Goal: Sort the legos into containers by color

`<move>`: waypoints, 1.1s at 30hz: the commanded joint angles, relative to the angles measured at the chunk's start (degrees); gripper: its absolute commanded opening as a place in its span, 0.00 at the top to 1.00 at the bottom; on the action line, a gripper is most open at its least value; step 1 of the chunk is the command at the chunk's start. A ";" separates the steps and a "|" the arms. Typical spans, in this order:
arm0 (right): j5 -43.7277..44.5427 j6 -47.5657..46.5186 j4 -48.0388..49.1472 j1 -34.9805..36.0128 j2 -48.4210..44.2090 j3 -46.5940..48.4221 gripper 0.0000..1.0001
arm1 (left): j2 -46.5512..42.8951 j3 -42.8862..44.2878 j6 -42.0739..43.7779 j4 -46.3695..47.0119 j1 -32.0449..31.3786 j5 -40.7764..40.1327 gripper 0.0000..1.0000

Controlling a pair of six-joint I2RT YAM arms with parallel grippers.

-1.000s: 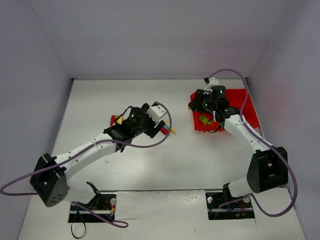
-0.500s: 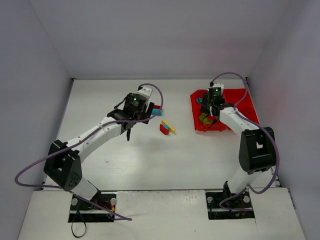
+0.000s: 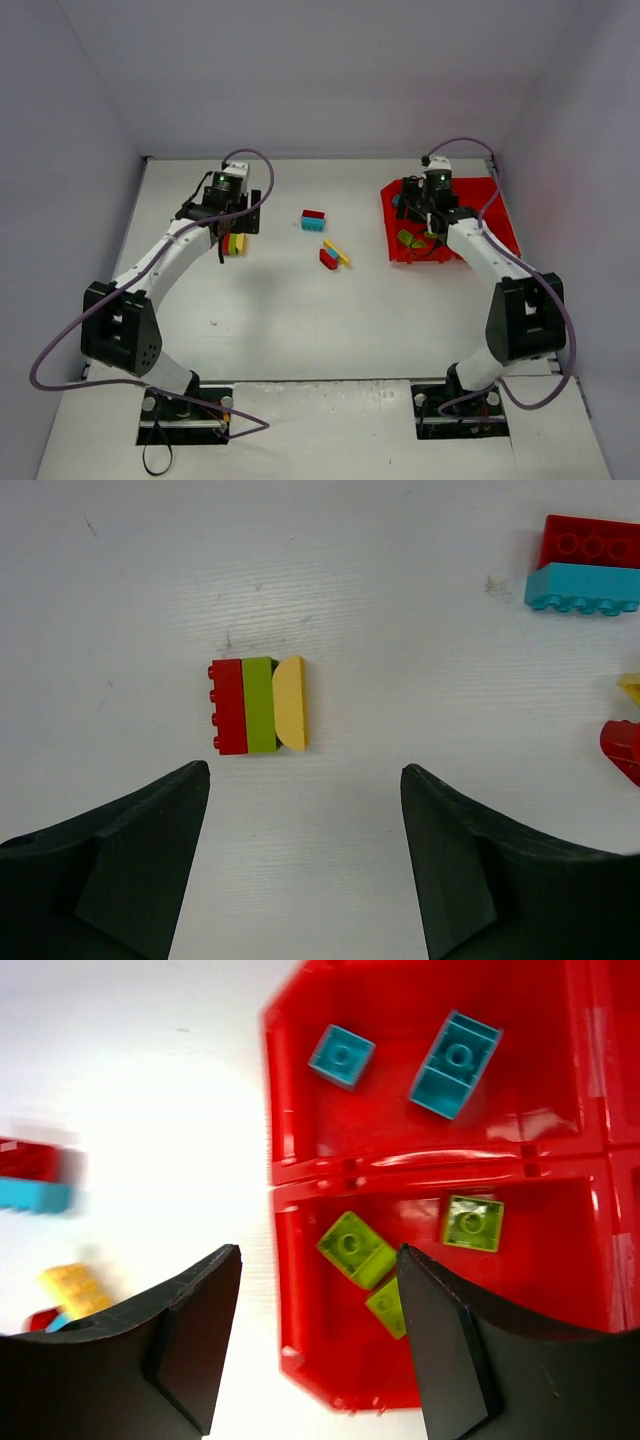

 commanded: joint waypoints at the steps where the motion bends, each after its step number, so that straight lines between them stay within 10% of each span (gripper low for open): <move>1: -7.10 -0.10 3.16 0.09 -7.69 -1.23 0.40 | -2.14 -0.29 0.16 -0.55 3.33 4.60 0.29; 33: -18.64 0.96 7.12 0.97 -15.35 -11.96 0.40 | 12.89 -0.21 -1.07 7.09 15.20 22.01 0.29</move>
